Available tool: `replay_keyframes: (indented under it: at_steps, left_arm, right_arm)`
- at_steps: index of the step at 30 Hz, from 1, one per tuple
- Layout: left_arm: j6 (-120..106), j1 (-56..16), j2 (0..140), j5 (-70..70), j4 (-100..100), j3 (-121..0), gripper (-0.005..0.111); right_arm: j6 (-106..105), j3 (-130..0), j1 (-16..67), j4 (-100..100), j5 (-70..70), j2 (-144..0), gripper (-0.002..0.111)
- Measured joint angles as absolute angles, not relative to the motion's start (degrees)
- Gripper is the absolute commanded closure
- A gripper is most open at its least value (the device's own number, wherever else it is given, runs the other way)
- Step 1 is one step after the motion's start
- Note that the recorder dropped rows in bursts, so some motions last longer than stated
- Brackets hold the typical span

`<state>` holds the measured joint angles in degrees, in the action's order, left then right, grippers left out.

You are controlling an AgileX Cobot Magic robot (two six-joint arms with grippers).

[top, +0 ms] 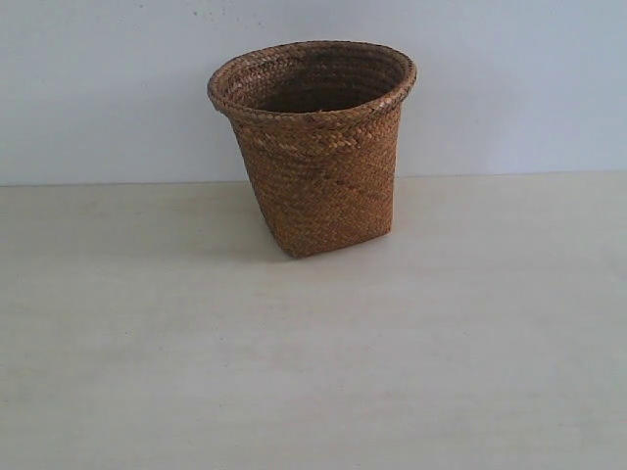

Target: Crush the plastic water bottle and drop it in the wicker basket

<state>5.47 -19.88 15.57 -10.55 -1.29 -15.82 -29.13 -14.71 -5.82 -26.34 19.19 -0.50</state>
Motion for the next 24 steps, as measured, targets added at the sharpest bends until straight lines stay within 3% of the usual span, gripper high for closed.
replay_keyframes:
  at_steps: [14, 24]
  left_arm:
    - [2.94, -19.88, 15.57, -9.32, -0.36, -15.54, 0.102]
    - [-1.58, -15.69, 11.29, -2.16, 1.5, -5.47, 0.102]
  right_arm:
    - [-25.91, -12.67, -5.82, -28.11, 20.38, -0.5, 0.108]
    - [-25.91, -12.67, -5.82, -28.11, 20.38, -0.5, 0.108]
